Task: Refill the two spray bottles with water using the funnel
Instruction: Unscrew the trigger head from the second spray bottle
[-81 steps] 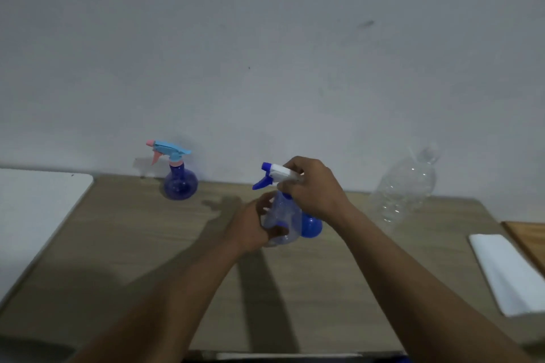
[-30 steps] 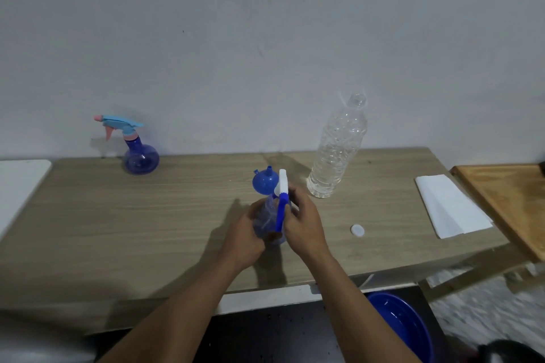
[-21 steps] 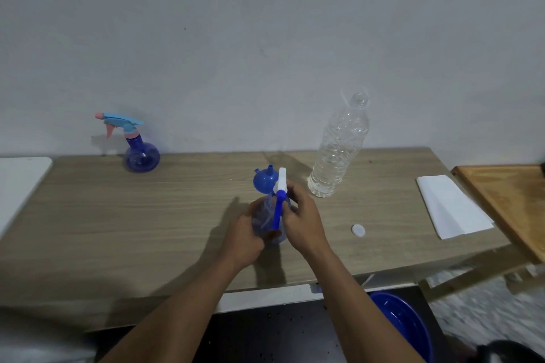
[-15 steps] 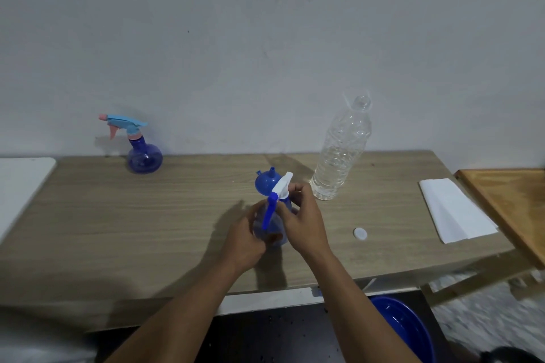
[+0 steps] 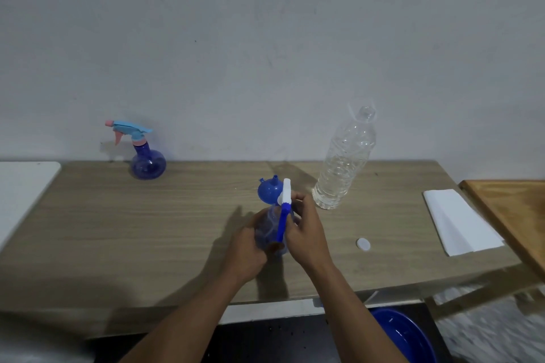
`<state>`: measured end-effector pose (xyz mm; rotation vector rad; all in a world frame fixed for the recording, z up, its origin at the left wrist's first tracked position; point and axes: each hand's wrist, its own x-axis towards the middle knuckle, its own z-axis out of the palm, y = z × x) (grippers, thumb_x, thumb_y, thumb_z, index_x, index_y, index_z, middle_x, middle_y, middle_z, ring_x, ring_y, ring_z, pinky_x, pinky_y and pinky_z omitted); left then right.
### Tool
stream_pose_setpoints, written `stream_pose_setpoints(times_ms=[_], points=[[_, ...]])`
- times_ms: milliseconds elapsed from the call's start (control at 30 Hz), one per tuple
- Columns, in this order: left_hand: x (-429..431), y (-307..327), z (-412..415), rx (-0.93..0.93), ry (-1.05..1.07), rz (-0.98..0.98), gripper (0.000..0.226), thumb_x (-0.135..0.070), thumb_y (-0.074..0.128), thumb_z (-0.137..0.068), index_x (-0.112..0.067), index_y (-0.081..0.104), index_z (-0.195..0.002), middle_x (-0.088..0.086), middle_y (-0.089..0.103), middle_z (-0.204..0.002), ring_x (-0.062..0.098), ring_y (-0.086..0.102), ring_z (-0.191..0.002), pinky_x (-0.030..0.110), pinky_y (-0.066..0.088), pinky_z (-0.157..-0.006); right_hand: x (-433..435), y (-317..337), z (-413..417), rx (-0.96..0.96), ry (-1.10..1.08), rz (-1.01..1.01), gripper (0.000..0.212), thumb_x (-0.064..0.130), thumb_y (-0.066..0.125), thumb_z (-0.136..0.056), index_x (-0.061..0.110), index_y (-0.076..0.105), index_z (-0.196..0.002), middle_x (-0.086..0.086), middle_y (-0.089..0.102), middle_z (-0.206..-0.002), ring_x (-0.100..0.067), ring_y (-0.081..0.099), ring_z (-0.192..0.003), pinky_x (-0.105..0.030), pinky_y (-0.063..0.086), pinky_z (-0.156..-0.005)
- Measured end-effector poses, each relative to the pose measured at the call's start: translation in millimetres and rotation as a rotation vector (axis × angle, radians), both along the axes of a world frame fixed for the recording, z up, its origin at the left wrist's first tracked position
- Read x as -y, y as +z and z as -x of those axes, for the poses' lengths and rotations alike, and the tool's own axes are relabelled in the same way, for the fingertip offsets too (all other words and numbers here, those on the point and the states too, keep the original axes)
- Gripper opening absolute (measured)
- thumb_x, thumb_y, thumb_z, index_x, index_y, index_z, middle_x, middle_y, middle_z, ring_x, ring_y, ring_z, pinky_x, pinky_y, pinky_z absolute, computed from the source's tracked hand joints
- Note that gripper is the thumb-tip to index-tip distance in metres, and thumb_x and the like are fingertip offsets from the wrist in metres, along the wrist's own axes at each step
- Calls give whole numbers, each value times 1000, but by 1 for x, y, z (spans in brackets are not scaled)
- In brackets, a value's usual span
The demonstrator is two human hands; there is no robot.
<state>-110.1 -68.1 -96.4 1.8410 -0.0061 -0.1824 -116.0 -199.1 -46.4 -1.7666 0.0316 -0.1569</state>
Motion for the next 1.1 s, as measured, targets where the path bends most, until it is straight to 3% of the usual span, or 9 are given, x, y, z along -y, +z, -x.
stream_pose_setpoints(times_ms=[167,300,367,467,567,667,733,933,1100], points=[[-2,-1,1,-16,12,37,54,-3,74,-85,-46,58,-112,-9,72,-110,9,69,-102,23,58,-82,-2,-2,-1,-3,-26,5,33,19,72,-92,30,52,-116,15,66,-117,0,63,-109,-21,53,-85],[-3,4,0,-29,-23,63,55,3,73,-84,-31,59,-124,-10,70,-111,0,68,-98,13,53,-73,-1,0,0,-9,29,5,26,17,66,-96,28,56,-118,18,68,-110,-1,64,-107,-19,52,-83],[-4,2,-1,-34,-20,67,55,5,73,-84,-29,59,-125,-3,70,-116,8,69,-100,14,54,-73,-2,2,2,-5,13,9,33,17,68,-95,30,53,-121,19,67,-113,2,64,-108,-17,52,-82],[-5,7,2,-9,-27,8,51,3,69,-87,-27,57,-127,-5,68,-114,1,69,-95,11,53,-71,-3,2,0,-5,-13,38,32,21,72,-92,32,54,-115,23,67,-110,1,64,-106,-23,53,-84],[-7,11,3,55,-28,-136,62,-14,77,-83,-29,51,-137,-17,60,-119,-2,59,-105,8,44,-81,-4,6,2,26,-29,53,49,19,73,-92,31,50,-133,30,67,-111,3,63,-111,-23,55,-91],[-8,13,4,61,-24,-170,69,-20,80,-80,-29,49,-140,-13,63,-123,1,59,-109,15,46,-89,-5,11,6,61,-27,86,68,15,71,-93,32,38,-150,31,67,-111,6,64,-108,-14,52,-87],[-8,14,4,62,-9,-153,65,-17,80,-80,-32,51,-137,-13,64,-121,2,60,-108,22,50,-95,-4,11,4,59,-19,91,64,12,68,-95,31,42,-150,27,68,-113,4,65,-108,-14,51,-87],[-10,15,5,70,-8,-152,61,-12,78,-82,-25,51,-135,-20,55,-105,-10,51,-90,7,46,-80,-4,10,1,76,-19,204,61,11,65,-95,48,49,-140,19,64,-128,-2,62,-115,-29,54,-96],[-12,13,3,46,7,-131,58,-13,79,-81,-31,52,-129,-23,57,-98,-8,56,-90,13,50,-87,-5,17,-3,145,-76,256,47,13,70,-93,32,57,-135,12,68,-118,-5,63,-112,-33,53,-96]])
